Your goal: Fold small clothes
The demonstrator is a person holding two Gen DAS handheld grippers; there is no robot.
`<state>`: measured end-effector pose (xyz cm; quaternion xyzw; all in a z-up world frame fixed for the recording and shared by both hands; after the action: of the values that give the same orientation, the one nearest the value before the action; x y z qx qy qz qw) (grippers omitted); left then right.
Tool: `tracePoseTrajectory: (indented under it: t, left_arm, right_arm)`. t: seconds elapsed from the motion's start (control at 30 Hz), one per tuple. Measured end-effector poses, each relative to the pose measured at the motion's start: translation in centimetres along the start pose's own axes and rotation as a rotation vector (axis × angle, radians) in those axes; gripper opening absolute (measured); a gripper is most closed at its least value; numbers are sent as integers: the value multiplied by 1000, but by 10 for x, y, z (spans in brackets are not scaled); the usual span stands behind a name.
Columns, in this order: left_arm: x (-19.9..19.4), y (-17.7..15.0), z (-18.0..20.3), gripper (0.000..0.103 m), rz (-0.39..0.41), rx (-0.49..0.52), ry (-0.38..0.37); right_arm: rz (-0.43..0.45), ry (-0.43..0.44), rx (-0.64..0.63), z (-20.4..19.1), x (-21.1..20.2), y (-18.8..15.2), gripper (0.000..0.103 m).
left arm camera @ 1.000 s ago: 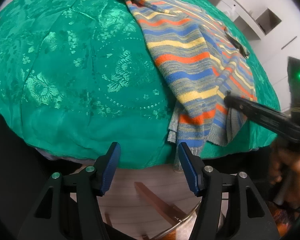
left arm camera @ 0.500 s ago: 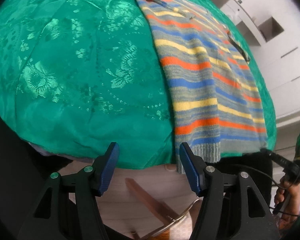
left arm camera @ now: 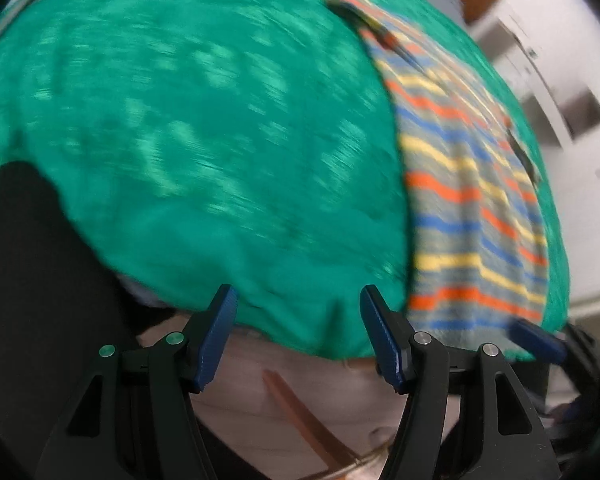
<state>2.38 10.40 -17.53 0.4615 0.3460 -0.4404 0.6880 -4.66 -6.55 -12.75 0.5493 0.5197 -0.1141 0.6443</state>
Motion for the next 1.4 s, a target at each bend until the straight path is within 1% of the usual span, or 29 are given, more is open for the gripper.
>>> tracePoseTrajectory:
  t: [0.07, 0.1, 0.13, 0.17, 0.2, 0.23, 0.27, 0.37, 0.43, 0.47, 0.53, 0.57, 0.63, 0.77, 0.8, 0.83, 0.87, 0.9, 0.93, 0.97, 1.03, 1.07, 1.1, 1.13, 1.2, 1.23, 1.3, 1.33, 1.4]
  left_arm:
    - [-11, 3, -13, 66, 35, -38, 20]
    - [-16, 3, -18, 66, 48, -48, 23]
    - [-21, 3, -22, 66, 62, -53, 26]
    - [-27, 4, -26, 66, 75, -52, 33]
    - [-31, 3, -27, 67, 83, -49, 39]
    - [-35, 3, -29, 69, 92, -42, 39]
    - [-37, 2, -29, 70, 94, -36, 32]
    - [-28, 6, -17, 71, 71, -10, -49]
    - [-19, 11, -4, 70, 36, 11, -129]
    - [-14, 14, 4, 70, 13, 18, -185]
    - [-5, 19, 25, 70, -37, 40, -321]
    - [0, 21, 35, 70, -67, 57, -388]
    - [5, 17, 49, 70, -115, 85, -451]
    - [0, 8, 63, 70, -130, 161, -496]
    - [0, 9, 66, 64, -130, 169, -496]
    - [0, 7, 67, 49, -136, 185, -492]
    - [1, 6, 68, 38, -148, 194, -492]
    - [5, 6, 74, 5, -161, 203, -492]
    - [6, 4, 76, 4, -171, 211, -490]
    - [5, 4, 75, 4, -151, 214, -461]
    - [2, 4, 71, 3, -123, 216, -411]
    - [-2, 5, 63, 3, -111, 201, -385]
    - [-7, 6, 52, 3, -102, 183, -362]
    - [-10, 6, 45, 3, -99, 176, -348]
    - [-14, 4, 31, 3, -93, 167, -290]
    - [-15, 2, 24, 3, -94, 167, -262]
    - [-13, 0, 19, 3, -99, 169, -225]
    - [-11, -1, 19, 3, -102, 173, -217]
    - [-7, -3, 25, 3, -109, 180, -208]
  right_arm:
    - [-24, -42, -73, -13, 41, 12, 42]
    - [-49, -82, -99, -14, 63, 15, 39]
    - [-86, -155, -125, -8, 84, 15, 33]
    - [-110, -192, -106, 2, 95, 13, 20]
    - [-105, -160, -19, 19, 91, 10, 7]
    - [-78, -64, 140, 42, 79, 8, 7]
    - [-40, 70, 322, 65, 66, 5, 7]
    - [100, 553, 919, 139, 49, -32, 7]
    - [157, 726, 1117, 162, 55, -54, 7]
    - [171, 807, 1183, 168, 61, -63, 7]
    - [171, 895, 1242, 168, 69, -72, 7]
    - [164, 911, 1226, 166, 72, -72, 7]
    - [154, 915, 1182, 159, 75, -66, 7]
    - [138, 830, 1074, 145, 73, -46, 7]
    - [134, 822, 1047, 140, 73, -41, 7]
    - [131, 812, 1013, 138, 73, -32, 7]
    - [132, 805, 987, 135, 73, -27, 7]
    - [132, 801, 970, 133, 73, -23, 7]
    - [132, 799, 954, 130, 72, -19, 8]
    - [129, 791, 941, 126, 71, -17, 8]
    - [104, 717, 892, 116, 69, -7, 16]
    - [83, 667, 877, 116, 63, -6, 25]
    - [78, 617, 864, 119, 50, -9, 50]
    - [96, 555, 853, 127, 32, -13, 55]
    - [137, 432, 817, 161, -2, -31, 55]
    - [145, 317, 792, 174, -28, -41, 55]
    - [99, 38, 747, 199, -68, -65, 55]
    - [27, -146, 711, 210, -85, -80, 55]
    - [-61, -280, 671, 221, -95, -101, 55]
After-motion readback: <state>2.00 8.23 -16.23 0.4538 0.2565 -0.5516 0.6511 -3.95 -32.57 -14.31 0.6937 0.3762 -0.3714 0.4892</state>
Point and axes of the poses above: each gripper's, at about its wrist camera, not at the fingertips, and x roughly the way its jaws point, z to its right, y to its top, the point moved 1 cm from there along x, roughly the way its jaws point, and after that the axes turned 3 degrees about z, right-handed, at the moved point
